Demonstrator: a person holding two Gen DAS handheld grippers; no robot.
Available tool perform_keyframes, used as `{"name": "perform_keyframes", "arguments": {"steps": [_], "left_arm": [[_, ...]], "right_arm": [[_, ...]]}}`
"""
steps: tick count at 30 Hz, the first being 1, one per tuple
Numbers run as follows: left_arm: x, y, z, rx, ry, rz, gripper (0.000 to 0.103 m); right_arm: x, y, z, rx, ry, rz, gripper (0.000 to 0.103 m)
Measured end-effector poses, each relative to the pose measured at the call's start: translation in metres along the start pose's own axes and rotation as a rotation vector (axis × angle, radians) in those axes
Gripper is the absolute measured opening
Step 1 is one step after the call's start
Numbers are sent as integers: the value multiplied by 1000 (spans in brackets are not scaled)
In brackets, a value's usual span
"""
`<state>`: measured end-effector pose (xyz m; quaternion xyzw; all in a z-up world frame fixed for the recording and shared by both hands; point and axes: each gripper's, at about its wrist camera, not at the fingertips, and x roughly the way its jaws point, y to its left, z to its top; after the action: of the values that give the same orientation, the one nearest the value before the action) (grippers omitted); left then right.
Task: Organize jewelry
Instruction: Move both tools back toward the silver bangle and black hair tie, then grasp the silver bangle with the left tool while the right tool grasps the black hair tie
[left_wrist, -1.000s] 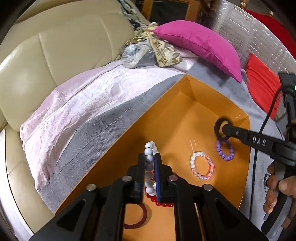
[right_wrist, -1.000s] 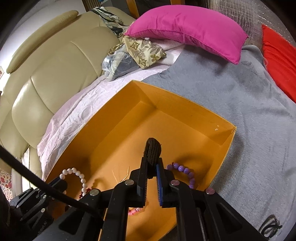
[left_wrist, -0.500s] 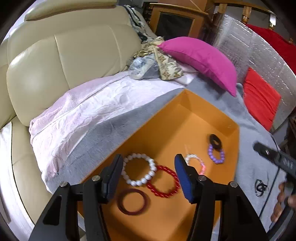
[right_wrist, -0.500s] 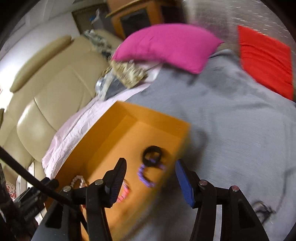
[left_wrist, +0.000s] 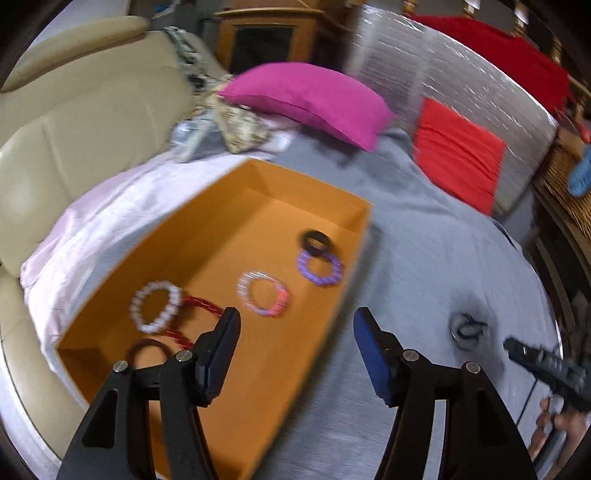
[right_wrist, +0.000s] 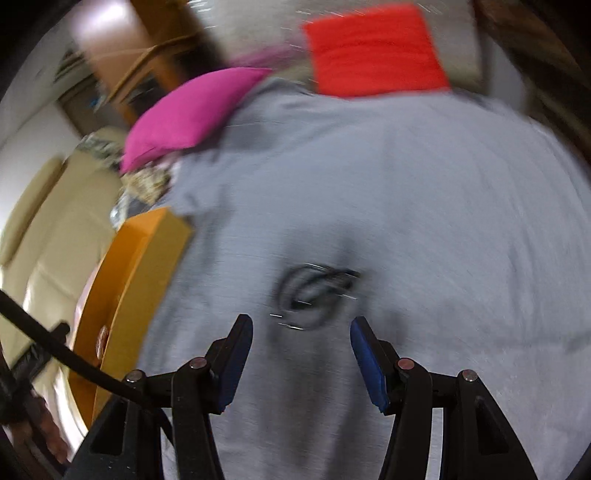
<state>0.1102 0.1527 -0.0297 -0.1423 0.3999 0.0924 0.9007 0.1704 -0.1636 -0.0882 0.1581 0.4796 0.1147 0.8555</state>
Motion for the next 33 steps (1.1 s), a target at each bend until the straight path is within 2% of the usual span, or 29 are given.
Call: {"name": "perform_keyframes", "arguments": {"steps": [2,4,9,10,11,12,16,19,22,27,33], "left_arm": [[5,-12,-6,25,17,-12,64],[7,-17,-10,37,29,-14,64],[12,-19,-16,44,47,-9,64],[13,-18,-17,43,49,-10,64],[13,-17,-16,42,51,-10,64],[12,-17,-17,41,49,-9,64],[12,-20,-17,41,51,-7,64],[14,-35,-16,65,61,-38,64],[21,-65,-16,126,89,-90,64],[60,-129,-17,208,195,-239,64],[105,-187,-16,324,266,-260,64]], "right_arm": [[5,-13,6,47,10,19,57],[16,-21,14,95,32,36,51],[52,-21,32,148,91,49,40],[57,-20,33,152,98,50,33],[63,-18,35,156,110,50,11],[63,-18,36,161,101,45,5],[34,-18,32,153,21,78,4],[5,-24,29,120,-24,81,4],[-13,-39,20,101,-32,54,4],[-19,-74,-3,108,-18,-16,4],[-25,-107,-15,148,-42,2,4]]}}
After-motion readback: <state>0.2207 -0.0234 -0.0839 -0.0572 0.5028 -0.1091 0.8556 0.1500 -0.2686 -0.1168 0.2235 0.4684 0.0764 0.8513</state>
